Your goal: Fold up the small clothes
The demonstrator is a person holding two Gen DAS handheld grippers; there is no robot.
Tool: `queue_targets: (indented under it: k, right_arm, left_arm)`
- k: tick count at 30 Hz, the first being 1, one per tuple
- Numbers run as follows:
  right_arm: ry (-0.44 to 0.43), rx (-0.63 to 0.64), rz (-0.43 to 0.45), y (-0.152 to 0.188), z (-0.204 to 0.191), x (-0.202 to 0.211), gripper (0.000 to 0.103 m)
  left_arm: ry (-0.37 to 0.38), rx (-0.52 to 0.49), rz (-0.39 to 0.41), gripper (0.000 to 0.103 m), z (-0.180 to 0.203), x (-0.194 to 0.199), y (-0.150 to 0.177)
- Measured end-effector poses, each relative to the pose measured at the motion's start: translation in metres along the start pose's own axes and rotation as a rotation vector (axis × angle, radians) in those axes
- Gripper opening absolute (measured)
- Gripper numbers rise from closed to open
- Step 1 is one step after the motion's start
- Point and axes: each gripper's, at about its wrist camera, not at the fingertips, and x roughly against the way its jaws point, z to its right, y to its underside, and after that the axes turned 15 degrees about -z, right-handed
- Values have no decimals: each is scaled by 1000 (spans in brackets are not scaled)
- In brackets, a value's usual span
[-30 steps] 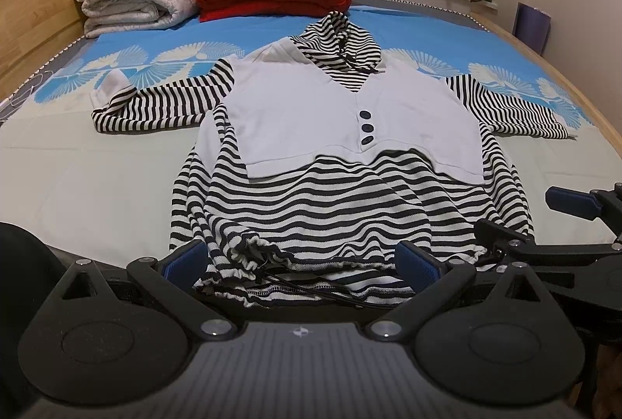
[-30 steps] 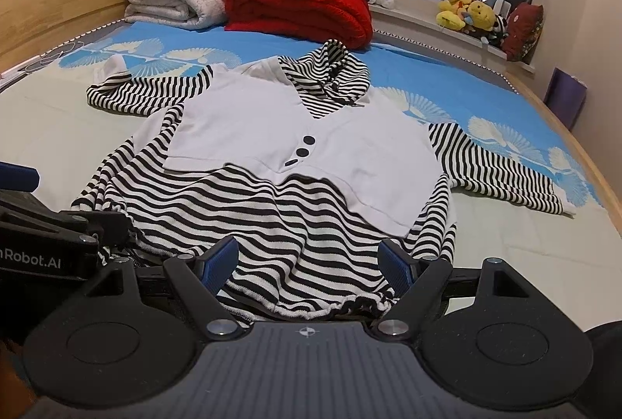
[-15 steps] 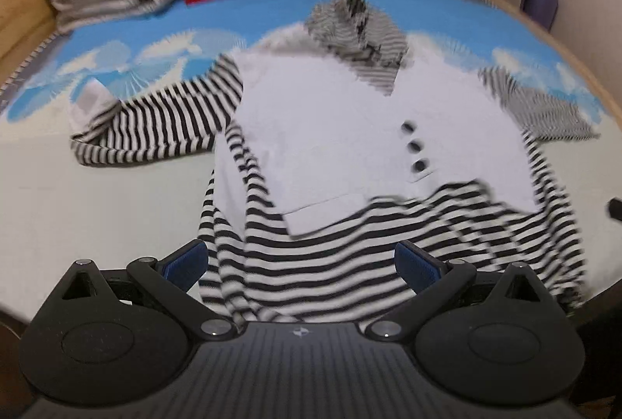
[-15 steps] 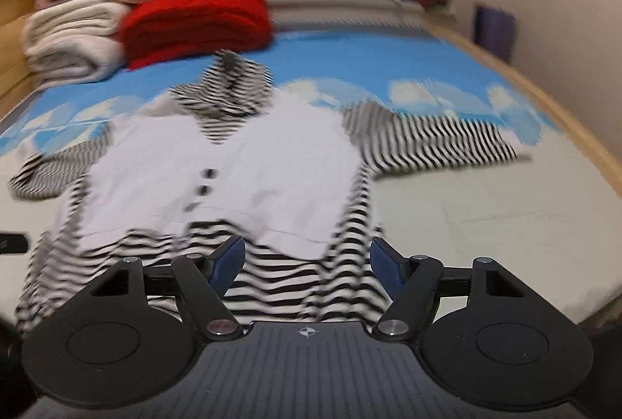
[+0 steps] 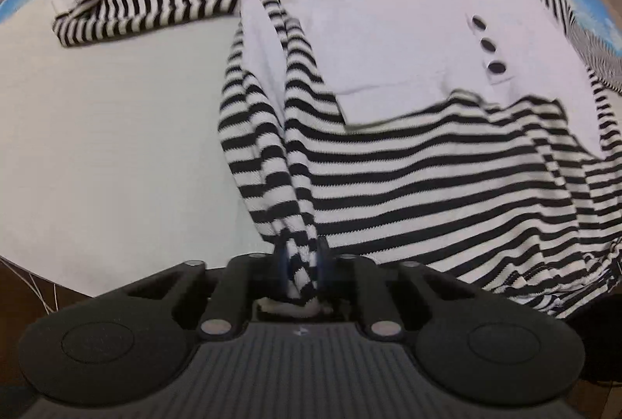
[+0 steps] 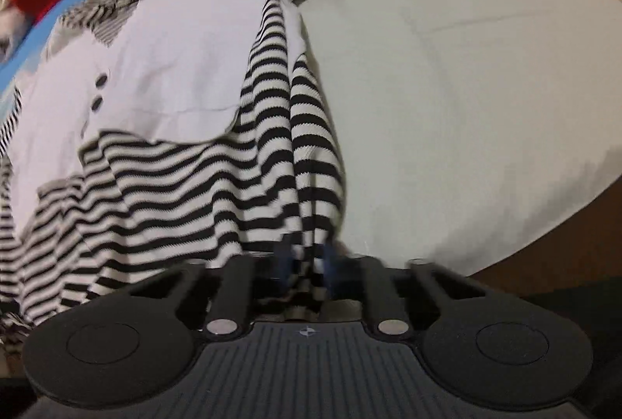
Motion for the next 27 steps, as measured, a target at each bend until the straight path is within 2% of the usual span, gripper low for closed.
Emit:
queue_targets:
  k: [2, 4, 6, 8, 10, 12, 14, 15, 16, 18, 19, 21, 25, 27]
  right_arm:
    - [24, -2, 23, 4, 1, 6, 6]
    - [52, 4, 6, 6, -2, 3, 6]
    - [90, 38, -16, 3, -6, -6, 8]
    - [142, 76, 26, 5, -18, -3, 11]
    - [157, 91, 130, 7, -27, 12, 12]
    - [159, 105, 229, 11, -34, 28, 19]
    - [150, 137, 269, 13, -40, 33, 35]
    - [140, 154, 240, 13, -41, 29, 39]
    - [136, 165, 174, 9, -43, 17, 46]
    - [184, 158, 14, 8, -42, -12, 47]
    - [195, 133, 0, 9, -40, -17, 52]
    - [182, 103, 37, 7, -41, -10, 53]
    - [195, 167, 195, 12, -56, 16, 52]
    - [211, 189, 260, 17, -59, 28, 52]
  left_arm:
    - [-1, 14, 4, 12, -3, 3, 5]
    - [-21, 11, -37, 13, -2, -3, 6]
    - [-42, -10, -58, 19, 3, -7, 2]
    - [-55, -8, 3, 22, 4, 3, -3]
    - [-68, -28, 100, 26, 7, 20, -3]
    - [-49, -57, 189, 33, 11, 36, -1]
    - [-2, -77, 179, 33, 16, 36, -2]
    - [15, -78, 142, 33, 18, 30, -4]
    - [16, -79, 61, 33, 19, 17, -8]
    - [-25, -93, -48, 33, 20, -3, -12]
    - [-43, -99, -37, 33, 22, -2, -13]
    - [-48, -110, 24, 35, 26, 11, -13]
    - [-19, -101, 139, 61, 29, 34, -13]
    - [-28, -89, 177, 64, 29, 40, -14]
